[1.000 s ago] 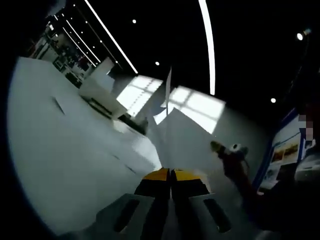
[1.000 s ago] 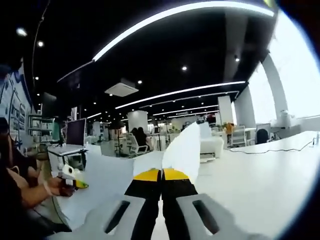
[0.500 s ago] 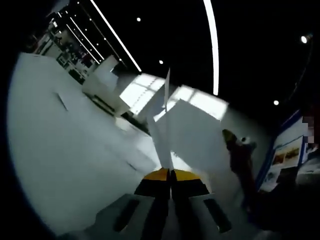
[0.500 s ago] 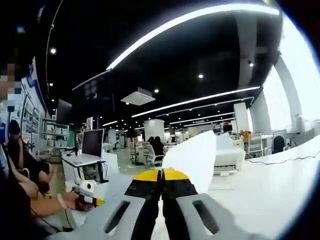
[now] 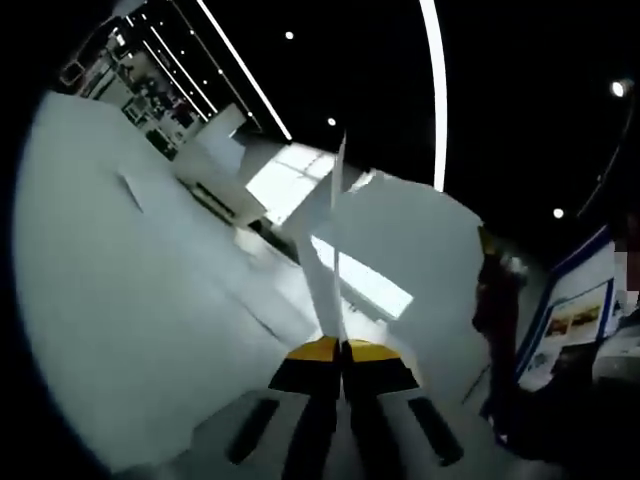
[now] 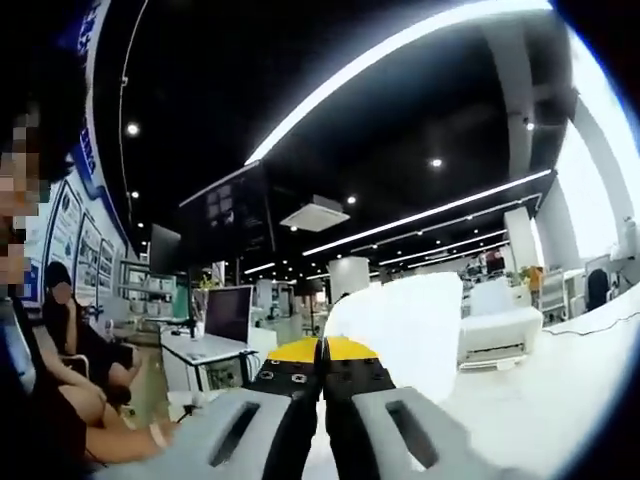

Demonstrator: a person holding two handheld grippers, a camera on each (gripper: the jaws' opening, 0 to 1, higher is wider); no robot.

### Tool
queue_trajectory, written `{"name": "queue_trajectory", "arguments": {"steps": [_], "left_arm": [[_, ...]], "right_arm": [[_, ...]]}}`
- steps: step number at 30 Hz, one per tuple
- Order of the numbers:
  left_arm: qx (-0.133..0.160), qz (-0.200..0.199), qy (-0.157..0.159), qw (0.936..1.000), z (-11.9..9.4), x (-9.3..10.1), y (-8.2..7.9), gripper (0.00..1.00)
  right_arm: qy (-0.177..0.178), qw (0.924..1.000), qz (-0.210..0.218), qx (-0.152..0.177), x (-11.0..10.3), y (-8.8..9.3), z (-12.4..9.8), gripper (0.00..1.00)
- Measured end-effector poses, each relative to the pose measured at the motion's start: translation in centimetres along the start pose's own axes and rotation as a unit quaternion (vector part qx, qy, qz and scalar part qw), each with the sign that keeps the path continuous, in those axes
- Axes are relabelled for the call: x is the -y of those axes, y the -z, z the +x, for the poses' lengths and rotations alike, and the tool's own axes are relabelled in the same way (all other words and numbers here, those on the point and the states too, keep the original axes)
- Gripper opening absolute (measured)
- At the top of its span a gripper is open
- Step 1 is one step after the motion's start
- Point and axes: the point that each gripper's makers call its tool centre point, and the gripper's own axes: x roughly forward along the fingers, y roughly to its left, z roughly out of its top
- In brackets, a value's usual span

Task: Organize the stack of printing papers by aligning and flattening the scattered papers on the table

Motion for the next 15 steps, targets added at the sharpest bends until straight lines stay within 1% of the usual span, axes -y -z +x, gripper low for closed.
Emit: {"name": "queue_trajectory", "arguments": {"steps": [2, 4, 7, 11, 13, 15], "left_arm": [[-0.001, 0.0, 0.0, 1.0, 0.0, 0.0, 0.0, 0.06], [-0.004, -0.001, -0.002, 1.0, 0.0, -0.2, 0.1, 0.06], [-0.005, -0.002, -0.003, 1.0, 0.1, -0.3, 0.1, 0.06], [-0.005, -0.001, -0.005, 1.0, 0.1, -0.3, 0.1, 0.06], [-0.005, -0.002, -0.005, 1.0, 0.1, -0.3, 0.2, 0.06], [-0.006, -0.003, -0.005, 1.0, 0.1, -0.3, 0.2, 0.06]], "right_arm": [[-0.006, 0.9999, 0.003, 0.008, -0.5, -0.5, 0.1, 0.0], [-0.016, 0.9996, 0.013, 0.021, -1.2, -1.5, 0.3, 0.0], [-0.024, 0.9991, 0.01, 0.035, -2.0, -2.8, 0.7, 0.0], [-0.044, 0.9979, 0.015, 0.045, -3.3, -3.6, 1.5, 0.0], [-0.049, 0.9976, 0.016, 0.047, -3.6, -3.7, 1.7, 0.0], [-0.057, 0.9967, 0.027, 0.051, -4.0, -3.7, 1.7, 0.0]]}}
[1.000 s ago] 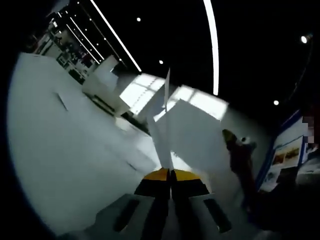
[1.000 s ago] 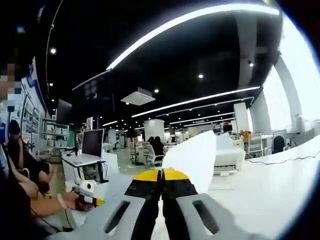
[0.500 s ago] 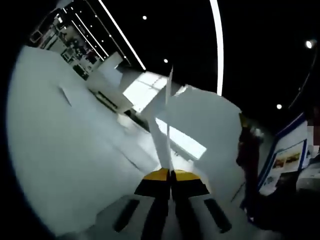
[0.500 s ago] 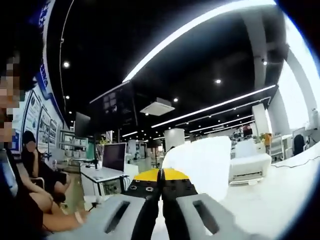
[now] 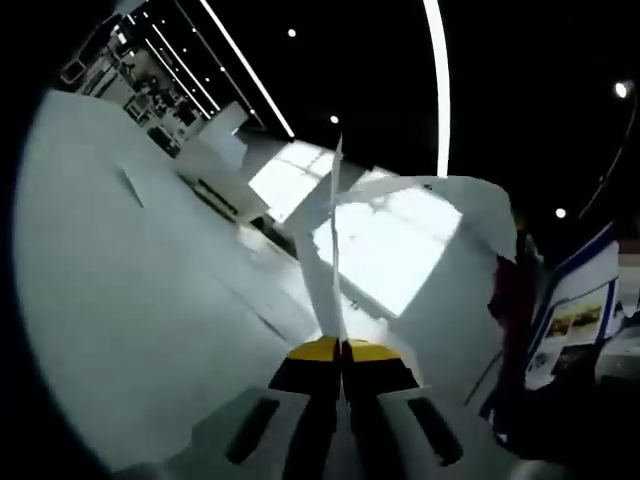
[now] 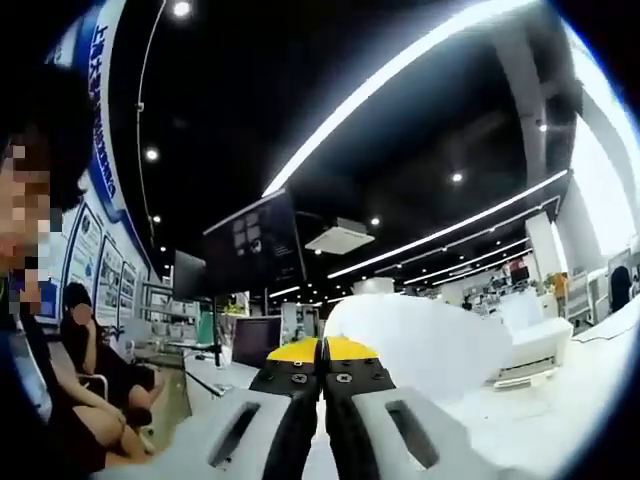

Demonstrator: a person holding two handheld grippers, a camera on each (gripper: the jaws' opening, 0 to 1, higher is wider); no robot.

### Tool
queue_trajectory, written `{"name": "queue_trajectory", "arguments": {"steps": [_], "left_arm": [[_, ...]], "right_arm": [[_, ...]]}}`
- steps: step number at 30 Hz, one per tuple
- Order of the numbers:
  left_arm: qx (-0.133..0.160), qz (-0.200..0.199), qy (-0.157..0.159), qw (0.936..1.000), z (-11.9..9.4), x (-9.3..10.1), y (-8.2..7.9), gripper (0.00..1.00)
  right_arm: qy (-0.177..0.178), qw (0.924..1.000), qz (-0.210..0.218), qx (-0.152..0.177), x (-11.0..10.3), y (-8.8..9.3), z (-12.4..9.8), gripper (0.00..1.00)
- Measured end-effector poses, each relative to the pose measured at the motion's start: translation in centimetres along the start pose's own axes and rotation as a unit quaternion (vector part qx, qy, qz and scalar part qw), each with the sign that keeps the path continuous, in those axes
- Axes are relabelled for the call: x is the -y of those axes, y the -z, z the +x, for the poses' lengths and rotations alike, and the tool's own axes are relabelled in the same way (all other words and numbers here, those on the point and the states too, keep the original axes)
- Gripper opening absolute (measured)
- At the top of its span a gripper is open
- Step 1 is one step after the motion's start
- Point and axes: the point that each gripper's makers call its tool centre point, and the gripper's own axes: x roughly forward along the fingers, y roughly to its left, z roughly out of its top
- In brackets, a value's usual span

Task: Organize the stack of printing papers by aligning and flattening the scattered papers on the table

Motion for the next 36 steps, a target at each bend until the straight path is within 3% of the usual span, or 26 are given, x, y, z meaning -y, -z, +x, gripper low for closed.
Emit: {"name": "queue_trajectory", "arguments": {"steps": [4, 9, 16, 19, 25, 30, 36], "left_arm": [[0.0, -0.003, 0.0, 1.0, 0.0, 0.0, 0.0, 0.06], [0.004, -0.006, 0.003, 1.0, -0.1, 0.0, -0.1, 0.06], [0.005, -0.014, 0.003, 0.9999, -0.1, 0.1, -0.2, 0.06], [0.005, -0.012, 0.003, 0.9999, 0.0, 0.2, -0.1, 0.06], [0.006, -0.013, 0.003, 0.9999, 0.0, 0.2, -0.1, 0.06], [0.006, -0.014, 0.002, 0.9999, -0.1, 0.2, -0.1, 0.06], [0.005, -0.017, 0.002, 0.9998, -0.1, 0.2, -0.1, 0.06]], "right_arm": [[0.0, 0.9999, 0.014, 0.002, 0.1, 0.5, -0.7, 0.0], [0.031, 0.9983, 0.037, -0.032, 1.6, 4.1, -3.3, 0.0], [0.099, 0.9866, 0.106, -0.074, 5.2, 11.0, -8.7, 0.0], [0.118, 0.9797, 0.143, -0.077, 5.8, 12.9, -10.3, 0.0], [0.158, 0.9706, 0.151, -0.101, 7.2, 16.2, -13.2, 0.0], [0.178, 0.9635, 0.163, -0.116, 8.5, 17.9, -15.1, 0.0], [0.184, 0.9614, 0.164, -0.122, 8.9, 18.4, -15.5, 0.0]]}}
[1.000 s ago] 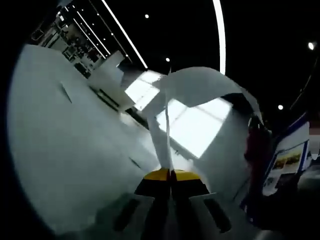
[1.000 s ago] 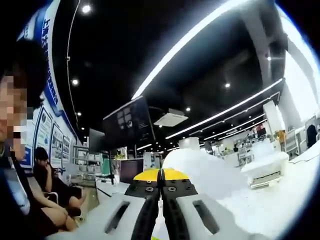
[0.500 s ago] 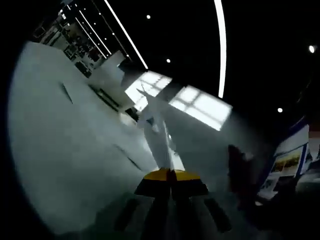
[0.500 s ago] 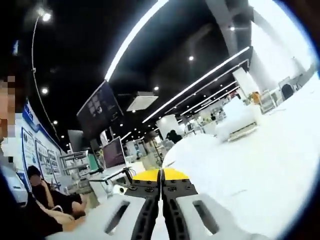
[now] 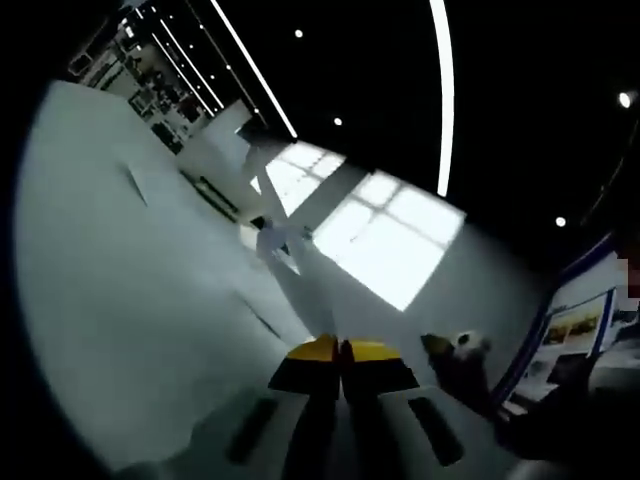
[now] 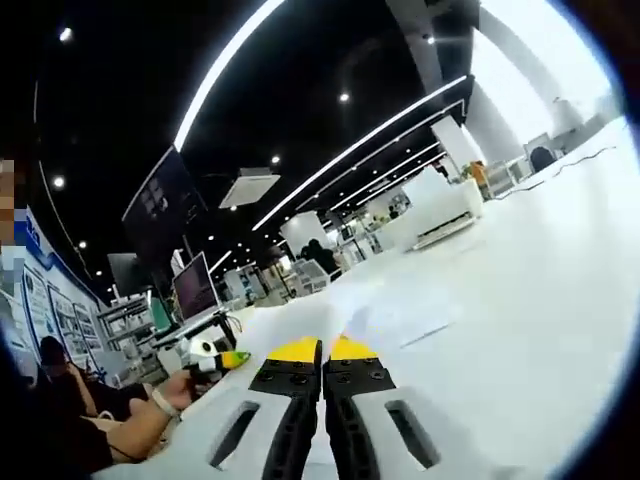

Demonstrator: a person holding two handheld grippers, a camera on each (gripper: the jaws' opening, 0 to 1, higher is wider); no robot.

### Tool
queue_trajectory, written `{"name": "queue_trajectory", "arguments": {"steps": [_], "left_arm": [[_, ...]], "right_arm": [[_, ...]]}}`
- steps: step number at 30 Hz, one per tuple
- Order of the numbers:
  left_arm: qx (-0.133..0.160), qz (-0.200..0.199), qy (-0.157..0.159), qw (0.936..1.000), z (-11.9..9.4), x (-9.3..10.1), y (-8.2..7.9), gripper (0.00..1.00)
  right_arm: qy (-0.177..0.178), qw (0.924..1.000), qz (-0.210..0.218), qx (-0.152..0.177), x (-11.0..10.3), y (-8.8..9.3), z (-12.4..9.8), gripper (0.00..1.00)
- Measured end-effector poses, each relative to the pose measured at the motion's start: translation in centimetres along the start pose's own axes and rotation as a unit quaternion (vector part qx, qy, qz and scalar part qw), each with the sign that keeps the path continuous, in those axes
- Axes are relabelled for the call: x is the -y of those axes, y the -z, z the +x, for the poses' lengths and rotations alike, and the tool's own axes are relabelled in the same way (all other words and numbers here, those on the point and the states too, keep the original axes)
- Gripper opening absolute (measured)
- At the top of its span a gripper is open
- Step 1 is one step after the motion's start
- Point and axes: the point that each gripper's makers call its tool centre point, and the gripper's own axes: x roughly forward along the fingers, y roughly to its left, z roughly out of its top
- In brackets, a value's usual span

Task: Organize the stack of printing papers by aligning and flattening the scattered papers on the table

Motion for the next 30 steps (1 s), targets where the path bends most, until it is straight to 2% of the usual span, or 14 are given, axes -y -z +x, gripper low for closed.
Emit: {"name": "queue_trajectory", "arguments": {"steps": [19, 30], "left_arm": [[0.001, -0.007, 0.001, 1.0, 0.0, -0.1, -0.2, 0.07], [0.002, -0.013, 0.001, 0.9999, 0.0, -0.2, -0.2, 0.08]], "right_arm": [[0.0, 0.9998, 0.016, -0.011, 0.8, 1.8, 0.1, 0.0], [-0.003, 0.9994, 0.03, -0.014, 0.4, 2.4, 0.1, 0.0]]}}
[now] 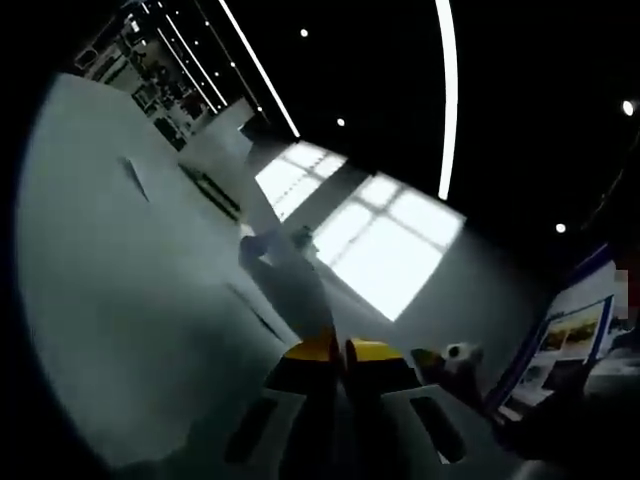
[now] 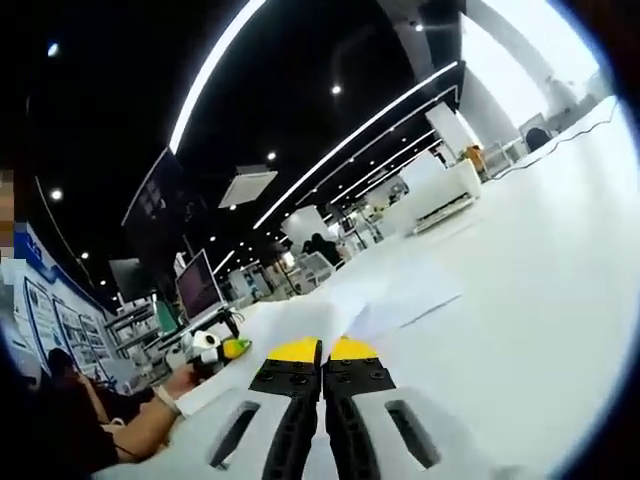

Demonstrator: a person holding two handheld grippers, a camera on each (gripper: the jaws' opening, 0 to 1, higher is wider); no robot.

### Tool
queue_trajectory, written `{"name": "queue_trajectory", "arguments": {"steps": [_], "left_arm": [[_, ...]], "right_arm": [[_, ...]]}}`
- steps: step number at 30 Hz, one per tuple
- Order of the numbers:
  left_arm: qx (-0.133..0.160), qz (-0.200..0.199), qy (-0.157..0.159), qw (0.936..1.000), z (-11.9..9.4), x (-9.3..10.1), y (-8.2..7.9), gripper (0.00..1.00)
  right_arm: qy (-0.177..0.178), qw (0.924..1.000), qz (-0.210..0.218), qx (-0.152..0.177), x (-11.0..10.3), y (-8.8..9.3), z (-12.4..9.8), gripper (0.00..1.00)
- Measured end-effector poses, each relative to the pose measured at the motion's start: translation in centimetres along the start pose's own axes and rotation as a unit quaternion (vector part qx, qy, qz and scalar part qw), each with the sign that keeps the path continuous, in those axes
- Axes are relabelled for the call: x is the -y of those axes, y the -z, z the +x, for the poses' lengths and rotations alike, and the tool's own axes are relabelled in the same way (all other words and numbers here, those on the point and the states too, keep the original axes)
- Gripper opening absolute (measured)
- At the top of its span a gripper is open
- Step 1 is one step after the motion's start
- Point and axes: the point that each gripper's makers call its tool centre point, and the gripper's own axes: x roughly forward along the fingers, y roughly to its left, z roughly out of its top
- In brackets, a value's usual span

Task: Organize the stack of printing papers by aligning and flattening the scattered papers on the table

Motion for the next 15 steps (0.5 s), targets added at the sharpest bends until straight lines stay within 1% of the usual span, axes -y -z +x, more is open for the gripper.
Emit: {"name": "queue_trajectory", "arguments": {"steps": [5, 6, 10, 13, 15], "left_arm": [[0.0, -0.002, 0.002, 1.0, 0.0, 0.3, 0.2, 0.1], [0.0, -0.003, 0.002, 1.0, 0.0, 0.4, 0.2, 0.1], [0.0, -0.003, 0.002, 1.0, 0.0, 0.5, 0.2, 0.09], [0.0, 0.0, 0.002, 1.0, 0.0, 0.4, 0.2, 0.08], [0.0, 0.002, 0.002, 1.0, 0.0, 0.4, 0.2, 0.08]], "right_arm": [[0.015, 0.9998, -0.002, -0.016, 1.1, 1.2, 0.2, 0.0], [0.025, 0.9994, 0.008, -0.021, 1.6, 1.5, 0.2, 0.0], [0.041, 0.9981, 0.03, -0.037, 2.4, 2.3, 0.2, 0.0], [0.037, 0.9982, 0.031, -0.036, 2.3, 2.3, 0.1, 0.0], [0.043, 0.9978, 0.029, -0.041, 2.5, 2.4, 0.1, 0.0]]}}
